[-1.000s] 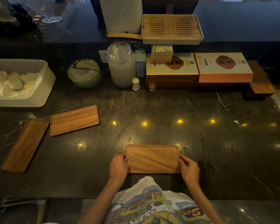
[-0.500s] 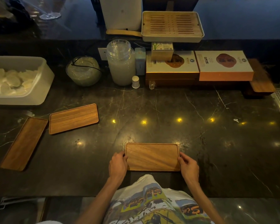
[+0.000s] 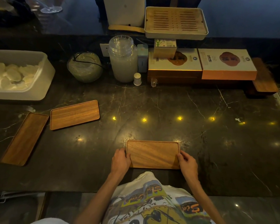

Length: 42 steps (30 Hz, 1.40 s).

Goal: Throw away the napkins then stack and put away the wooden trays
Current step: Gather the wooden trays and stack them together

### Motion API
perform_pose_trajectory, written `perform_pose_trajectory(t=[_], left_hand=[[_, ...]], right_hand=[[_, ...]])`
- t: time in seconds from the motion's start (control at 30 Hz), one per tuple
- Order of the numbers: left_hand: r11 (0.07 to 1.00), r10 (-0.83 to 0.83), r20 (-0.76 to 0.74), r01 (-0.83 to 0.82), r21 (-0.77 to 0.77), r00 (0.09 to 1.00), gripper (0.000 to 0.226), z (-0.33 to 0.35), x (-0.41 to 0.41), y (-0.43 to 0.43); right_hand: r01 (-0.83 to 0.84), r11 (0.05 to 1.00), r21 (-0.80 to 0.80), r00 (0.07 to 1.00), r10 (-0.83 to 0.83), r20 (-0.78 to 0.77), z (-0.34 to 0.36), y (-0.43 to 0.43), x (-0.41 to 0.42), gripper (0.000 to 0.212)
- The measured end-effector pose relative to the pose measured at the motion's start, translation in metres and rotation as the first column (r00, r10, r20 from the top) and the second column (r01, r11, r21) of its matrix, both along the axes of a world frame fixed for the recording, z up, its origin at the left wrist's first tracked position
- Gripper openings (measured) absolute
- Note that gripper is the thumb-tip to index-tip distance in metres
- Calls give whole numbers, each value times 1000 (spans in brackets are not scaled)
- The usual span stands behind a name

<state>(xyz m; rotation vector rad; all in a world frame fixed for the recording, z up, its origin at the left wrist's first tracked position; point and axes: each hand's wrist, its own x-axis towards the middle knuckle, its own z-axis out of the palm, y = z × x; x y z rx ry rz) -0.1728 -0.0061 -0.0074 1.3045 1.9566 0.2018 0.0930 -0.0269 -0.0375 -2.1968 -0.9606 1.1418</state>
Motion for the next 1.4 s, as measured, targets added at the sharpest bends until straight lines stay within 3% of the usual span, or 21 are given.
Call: perform_pose_trajectory(t=[0.23,0.33,0.47,0.53,0.6,0.77,0.87,0.97,1.1,1.2,1.3,1.4], left_hand=[[1000,3,-31,-3,9,1000,25,-3,-3,2],[999,29,-79,-32,-28,996,29,0,-11,6],[994,113,-145,-112,19,983,32,8,-48,18],[979,205,-170,-204,24,964,34,14,-82,32],[953,301,-192,-299,40,934,35,21,-125,46],[862,504,-170,-482,157,847,33,33,-237,81],[822,566,-149,-541,181,811,32,29,-287,103],[796,604,-160,-586,149,781,35,17,-317,121],[790,613,-155,-597,139,775,34,-7,-331,136],[789,612,-157,-584,192,775,30,-18,-329,139],[826,551,-130,-517,223,824,38,-23,-322,137],[802,586,-78,-565,192,806,49,-13,-318,135]], right_hand=[[-23,1000,-7,999,23,49,3,0,-1,39],[-94,995,15,976,89,200,8,5,-7,38],[-276,961,-4,853,247,459,24,38,-40,42],[-389,921,6,748,312,586,35,66,-71,42],[-494,869,-8,673,388,630,46,100,-109,41],[-665,744,-63,654,621,433,60,176,-231,33],[-679,723,-126,675,683,279,55,209,-295,35],[-633,758,-157,744,652,147,43,230,-336,36],[-548,823,-150,822,563,87,29,243,-360,34],[-522,843,-131,844,532,63,20,248,-366,35],[-500,858,-116,861,507,43,13,252,-366,29],[-484,866,-122,873,487,-9,15,255,-356,24]])
